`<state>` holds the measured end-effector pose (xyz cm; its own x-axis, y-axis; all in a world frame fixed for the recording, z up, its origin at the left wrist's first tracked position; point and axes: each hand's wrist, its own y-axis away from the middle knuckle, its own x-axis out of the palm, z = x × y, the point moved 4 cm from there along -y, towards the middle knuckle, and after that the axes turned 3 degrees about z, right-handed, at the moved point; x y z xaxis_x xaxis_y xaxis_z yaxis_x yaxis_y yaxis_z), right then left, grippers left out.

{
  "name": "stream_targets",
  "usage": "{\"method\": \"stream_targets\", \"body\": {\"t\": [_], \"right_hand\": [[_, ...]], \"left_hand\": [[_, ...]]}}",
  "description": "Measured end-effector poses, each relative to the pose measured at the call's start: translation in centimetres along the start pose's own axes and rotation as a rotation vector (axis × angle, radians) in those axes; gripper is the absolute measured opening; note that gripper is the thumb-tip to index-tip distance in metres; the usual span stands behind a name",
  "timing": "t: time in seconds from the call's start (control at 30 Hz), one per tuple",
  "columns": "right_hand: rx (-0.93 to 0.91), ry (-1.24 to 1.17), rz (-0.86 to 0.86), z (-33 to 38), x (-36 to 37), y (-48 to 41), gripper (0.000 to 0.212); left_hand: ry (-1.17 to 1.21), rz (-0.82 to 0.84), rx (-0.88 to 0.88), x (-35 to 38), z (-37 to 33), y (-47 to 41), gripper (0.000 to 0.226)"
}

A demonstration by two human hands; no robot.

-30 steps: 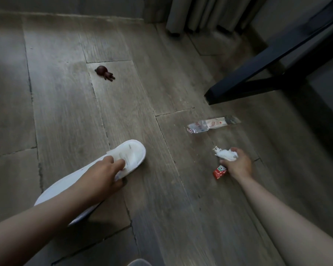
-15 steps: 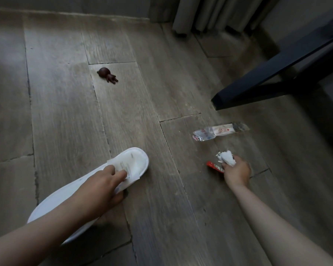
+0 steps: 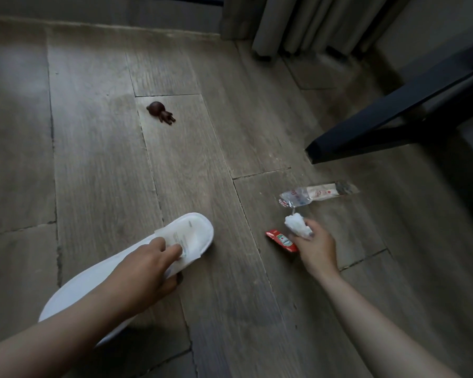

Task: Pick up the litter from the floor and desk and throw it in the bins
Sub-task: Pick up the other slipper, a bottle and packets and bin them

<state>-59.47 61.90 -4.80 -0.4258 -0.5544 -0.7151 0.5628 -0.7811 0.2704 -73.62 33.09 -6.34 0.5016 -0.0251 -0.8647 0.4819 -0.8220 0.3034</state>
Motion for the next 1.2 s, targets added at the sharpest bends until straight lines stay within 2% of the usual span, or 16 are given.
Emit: {"method": "stream_targets", "body": {"t": [0.1, 0.17, 0.23, 0.37, 0.43, 0.53, 0.7, 0.8, 1.0, 1.07, 1.2], "right_hand": [[-0.015, 0.146, 0.175, 1.1, 1.2, 0.8, 0.06], [-0.01, 0.357, 0.285, 1.9, 1.4, 1.1, 0.08], [-0.009, 0.53, 0.313, 3.3, 1.3, 1.3, 0.086], [-0.263, 0.447, 0.19, 9.5, 2.7, 0.4, 0.048], [-0.351, 0.407, 0.16, 13.0, 4.5, -1.1, 0.04], [-0.438, 0.402, 0.227, 18.1, 8.6, -4.3, 0.04], [-0.636, 0.512, 0.402, 26.1, 17.5, -9.4, 0.052], [-0.662, 0.547, 0.43, 28.9, 21.0, -11.8, 0.053], [-0.748, 0.678, 0.439, 28.8, 23.8, -12.9, 0.038], [-0.759, 0.678, 0.411, 27.3, 23.3, -12.2, 0.03], [-0.821, 0.628, 0.428, 23.5, 20.6, -8.9, 0.029]], "left_hand": [[0.023, -0.039, -0.05, -0.8, 1.5, 0.0, 0.033], [0.027, -0.067, -0.091, -1.6, 3.1, 0.1, 0.032], [0.031, -0.075, -0.123, -2.3, 4.8, 0.4, 0.032], [0.067, -0.071, -0.166, -3.3, 7.0, 0.8, 0.033], [0.126, -0.095, -0.21, -3.9, 7.9, 0.8, 0.033], [0.155, -0.116, -0.235, -4.3, 8.9, 0.8, 0.032], [0.17, -0.129, -0.202, -3.7, 9.6, 0.7, 0.03], [0.141, -0.104, -0.203, -3.4, 9.8, 0.2, 0.031], [0.126, -0.105, -0.215, -2.9, 10.0, -0.2, 0.03], [0.128, -0.102, -0.213, -2.8, 10.1, -0.1, 0.031], [0.118, -0.094, -0.208, -2.9, 10.0, -0.2, 0.034]]}}
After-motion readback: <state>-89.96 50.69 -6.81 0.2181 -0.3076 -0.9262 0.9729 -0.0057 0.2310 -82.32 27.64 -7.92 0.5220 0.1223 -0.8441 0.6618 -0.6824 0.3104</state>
